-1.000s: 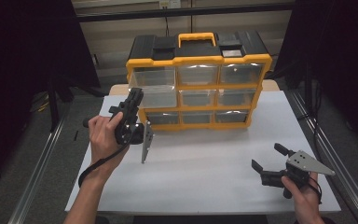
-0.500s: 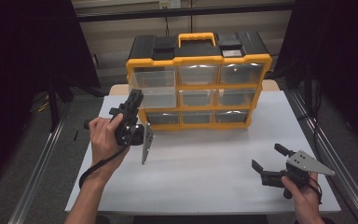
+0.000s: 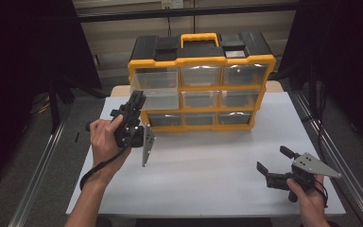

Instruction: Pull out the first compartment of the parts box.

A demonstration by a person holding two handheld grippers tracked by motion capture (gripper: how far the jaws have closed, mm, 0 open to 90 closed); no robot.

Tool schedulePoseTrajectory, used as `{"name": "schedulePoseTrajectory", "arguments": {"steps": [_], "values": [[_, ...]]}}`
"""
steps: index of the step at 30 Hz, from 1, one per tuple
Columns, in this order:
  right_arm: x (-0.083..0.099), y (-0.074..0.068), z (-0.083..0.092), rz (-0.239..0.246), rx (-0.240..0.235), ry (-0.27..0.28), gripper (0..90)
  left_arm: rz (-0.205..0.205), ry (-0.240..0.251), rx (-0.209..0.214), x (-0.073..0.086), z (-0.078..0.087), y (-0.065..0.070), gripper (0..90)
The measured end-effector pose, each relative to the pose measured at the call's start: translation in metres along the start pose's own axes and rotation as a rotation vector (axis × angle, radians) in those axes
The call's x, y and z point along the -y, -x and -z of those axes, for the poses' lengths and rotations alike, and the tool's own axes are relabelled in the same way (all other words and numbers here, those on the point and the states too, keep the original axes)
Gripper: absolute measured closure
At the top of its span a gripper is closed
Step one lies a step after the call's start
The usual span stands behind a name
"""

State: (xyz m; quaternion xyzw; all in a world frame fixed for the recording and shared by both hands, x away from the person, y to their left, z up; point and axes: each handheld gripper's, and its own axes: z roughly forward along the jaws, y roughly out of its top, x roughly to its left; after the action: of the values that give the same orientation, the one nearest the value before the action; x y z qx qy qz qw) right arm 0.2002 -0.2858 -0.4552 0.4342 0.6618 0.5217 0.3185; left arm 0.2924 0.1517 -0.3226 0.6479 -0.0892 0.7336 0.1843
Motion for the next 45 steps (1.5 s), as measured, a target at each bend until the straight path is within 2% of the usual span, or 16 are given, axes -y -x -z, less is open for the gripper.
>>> {"name": "schedulePoseTrajectory", "arguments": {"steps": [2,3,7,9,12,15,18,19,20,25,27,30,35,36,41,45], "values": [[0.000,-0.001,0.000,0.004,-0.004,0.000,0.2,0.088,0.019,0.010,0.001,0.001,-0.002,73.9],[0.000,-0.001,-0.001,0.005,-0.003,0.001,0.2,0.107,0.019,0.013,0.002,0.002,-0.003,72.3],[-0.001,0.000,0.000,0.005,0.004,0.002,0.2,0.088,0.010,-0.008,0.003,0.002,0.000,59.4],[-0.001,-0.001,0.000,0.013,-0.002,-0.001,0.2,0.106,0.006,-0.002,0.004,0.001,0.002,54.1],[-0.002,-0.003,-0.001,0.017,-0.006,-0.002,0.2,0.168,0.007,-0.009,0.005,0.002,0.001,42.1],[-0.002,-0.002,-0.002,0.018,-0.007,0.000,0.2,0.216,0.016,0.013,0.008,0.000,0.000,35.3],[-0.002,-0.002,-0.004,0.016,-0.015,-0.001,0.2,0.272,-0.006,0.027,0.010,-0.001,0.000,27.0],[-0.003,-0.003,-0.004,0.017,-0.019,-0.001,0.2,0.306,-0.021,0.031,0.011,-0.001,0.002,24.1],[-0.003,-0.003,-0.005,0.020,-0.020,-0.001,0.2,0.312,-0.016,0.024,0.011,-0.001,0.001,20.7],[-0.003,-0.003,-0.006,0.023,-0.029,-0.003,0.2,0.487,-0.023,0.043,0.012,-0.001,0.000,11.2],[-0.003,-0.003,-0.006,0.020,-0.027,0.000,0.2,0.537,-0.031,0.049,0.013,-0.001,-0.003,10.0],[-0.003,-0.004,-0.007,0.019,-0.026,0.000,0.2,0.685,-0.032,0.086,0.014,0.000,-0.007,7.0],[-0.003,-0.003,-0.007,0.021,-0.027,-0.001,0.2,0.858,-0.022,0.123,0.017,0.001,-0.013,4.8],[-0.003,-0.003,-0.007,0.020,-0.027,-0.001,0.2,0.910,-0.025,0.126,0.018,0.001,-0.013,4.7],[-0.003,-0.004,-0.007,0.023,-0.030,-0.001,0.2,1.092,-0.025,0.169,0.028,-0.002,-0.010,3.5],[-0.003,-0.003,-0.007,0.022,-0.029,-0.003,0.3,1.205,-0.022,0.197,0.037,-0.005,-0.005,2.8]]}}
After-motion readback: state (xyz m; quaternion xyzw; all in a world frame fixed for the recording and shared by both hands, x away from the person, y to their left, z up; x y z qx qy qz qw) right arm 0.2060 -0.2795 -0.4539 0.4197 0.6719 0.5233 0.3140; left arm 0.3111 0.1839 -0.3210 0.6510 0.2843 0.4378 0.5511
